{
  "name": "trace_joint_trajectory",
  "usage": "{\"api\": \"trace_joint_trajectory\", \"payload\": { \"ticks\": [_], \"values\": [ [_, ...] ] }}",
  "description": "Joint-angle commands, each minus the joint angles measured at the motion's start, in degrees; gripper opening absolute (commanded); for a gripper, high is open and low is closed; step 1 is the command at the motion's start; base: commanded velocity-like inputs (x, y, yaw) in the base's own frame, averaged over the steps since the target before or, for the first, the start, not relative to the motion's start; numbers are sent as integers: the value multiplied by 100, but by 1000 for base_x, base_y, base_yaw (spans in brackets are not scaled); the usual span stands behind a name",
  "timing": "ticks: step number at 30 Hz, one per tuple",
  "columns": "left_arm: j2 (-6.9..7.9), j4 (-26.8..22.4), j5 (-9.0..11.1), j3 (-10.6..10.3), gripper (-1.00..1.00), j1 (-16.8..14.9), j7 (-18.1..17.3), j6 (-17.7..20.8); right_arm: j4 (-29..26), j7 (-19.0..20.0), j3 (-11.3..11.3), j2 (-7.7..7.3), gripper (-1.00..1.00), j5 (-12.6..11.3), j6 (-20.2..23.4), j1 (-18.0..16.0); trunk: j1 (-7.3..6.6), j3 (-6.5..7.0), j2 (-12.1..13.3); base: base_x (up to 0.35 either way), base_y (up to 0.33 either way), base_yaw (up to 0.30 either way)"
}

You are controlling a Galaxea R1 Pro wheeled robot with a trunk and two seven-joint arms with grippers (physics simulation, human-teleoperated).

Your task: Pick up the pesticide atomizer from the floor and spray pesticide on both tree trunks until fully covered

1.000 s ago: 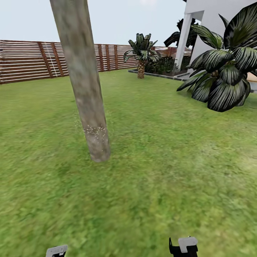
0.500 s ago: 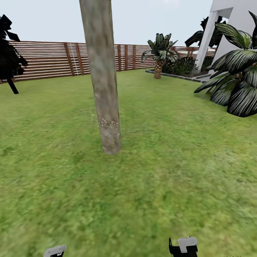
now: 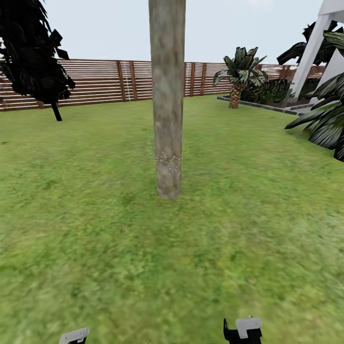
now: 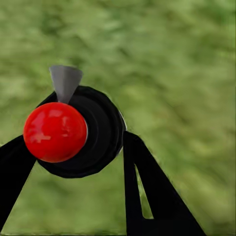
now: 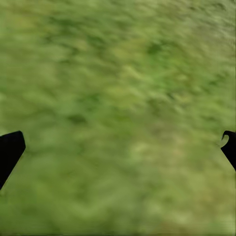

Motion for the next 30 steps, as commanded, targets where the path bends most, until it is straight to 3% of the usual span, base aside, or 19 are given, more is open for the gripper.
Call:
{"api": "trace_joint_trajectory", "payload": {
  "ticks": [1, 30],
  "values": [
    [1, 8, 12, 29, -100, -5, -26, -18, 2, -42, -24, 4, 100, 60, -5, -2, -2, 0, -2, -35, 0, 268],
    [51, 8, 1, 28, -100, -5, -35, -18, 8, -42, -24, 3, 100, 60, -5, -2, -2, 99, -2, -2, 0, 269]
  ]
}}
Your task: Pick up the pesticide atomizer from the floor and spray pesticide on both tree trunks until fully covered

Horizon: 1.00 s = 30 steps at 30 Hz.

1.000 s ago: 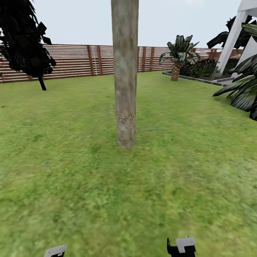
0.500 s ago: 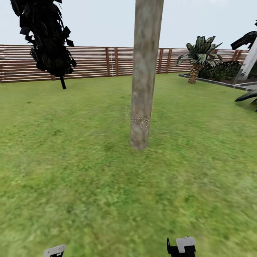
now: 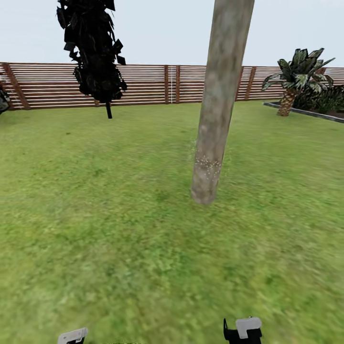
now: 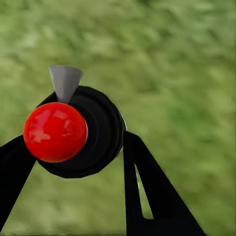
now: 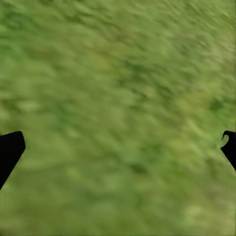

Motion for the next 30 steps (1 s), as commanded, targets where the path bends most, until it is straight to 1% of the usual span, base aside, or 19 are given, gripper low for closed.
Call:
{"api": "trace_joint_trajectory", "payload": {
  "ticks": [1, 30],
  "values": [
    [0, 8, 9, 29, -100, -5, -27, -18, 4, -42, -24, 1, 100, 61, -5, -2, -1, -1, -2, 0, 0, 272],
    [0, 8, 9, 29, -100, -5, -27, -18, 4, -40, -24, 8, 100, 61, -5, -2, -1, 87, -2, 0, 0, 274]
  ]
}}
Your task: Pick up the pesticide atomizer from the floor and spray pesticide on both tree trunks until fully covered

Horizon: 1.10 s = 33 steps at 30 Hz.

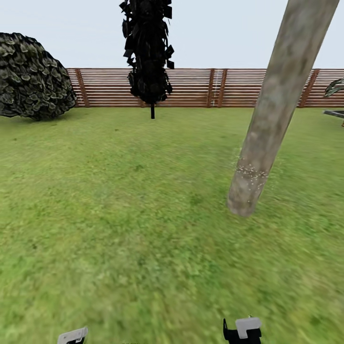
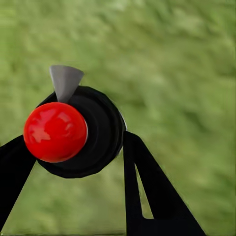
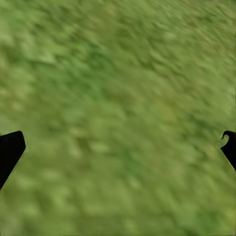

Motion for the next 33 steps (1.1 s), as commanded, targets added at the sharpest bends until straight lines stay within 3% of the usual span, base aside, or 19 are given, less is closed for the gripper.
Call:
{"api": "trace_joint_trajectory", "payload": {
  "ticks": [1, 33],
  "values": [
    [0, 8, 9, 29, -100, -5, -27, -18, 4, -41, -23, 1, 100, 61, -5, -2, -1, -1, -2, 0, 0, 274],
    [0, 8, 9, 29, -100, -5, -26, -9, 4, -43, -22, 1, 100, 65, -5, -2, -1, 65, -2, 0, 0, 277]
  ]
}}
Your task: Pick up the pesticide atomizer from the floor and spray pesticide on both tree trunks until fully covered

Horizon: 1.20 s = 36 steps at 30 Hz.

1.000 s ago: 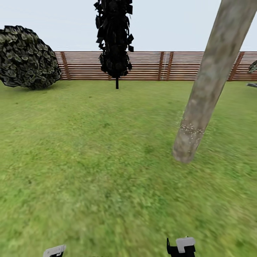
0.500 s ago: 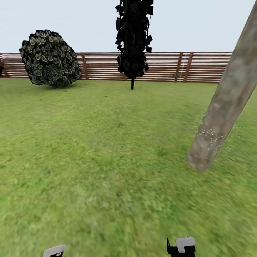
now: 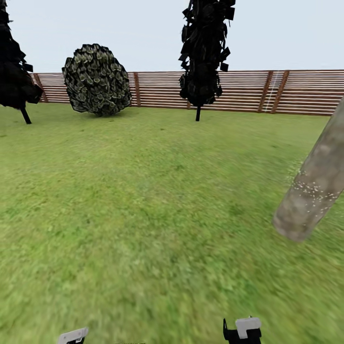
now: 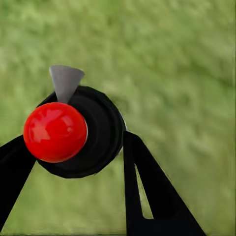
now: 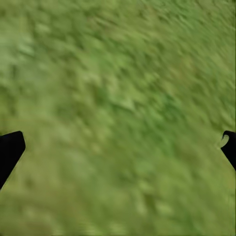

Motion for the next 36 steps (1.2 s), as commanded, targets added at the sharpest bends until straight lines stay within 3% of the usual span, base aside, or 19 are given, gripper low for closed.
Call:
{"api": "trace_joint_trajectory", "payload": {
  "ticks": [1, 14, 30, 36],
  "values": [
    [0, 8, 9, 29, -100, -5, -25, -18, 4, -43, -24, 1, 100, 60, -5, -2, -1, -3, -2, 0, 0, 278],
    [-9, 8, 16, 29, -100, -5, -19, -18, 4, -43, -24, 1, 100, 61, -5, -2, -1, 23, -2, -261, 111, 278],
    [-2, 8, 18, 43, -100, -5, -18, -10, 4, -41, -20, 1, 100, 61, -5, -2, -1, 53, -2, -15, 4, 277],
    [0, 8, 16, 358, -100, -5, -19, -9, 4, -41, -24, 1, 100, 63, -5, -2, -1, 55, -2, 0, 0, 277]
  ]
}}
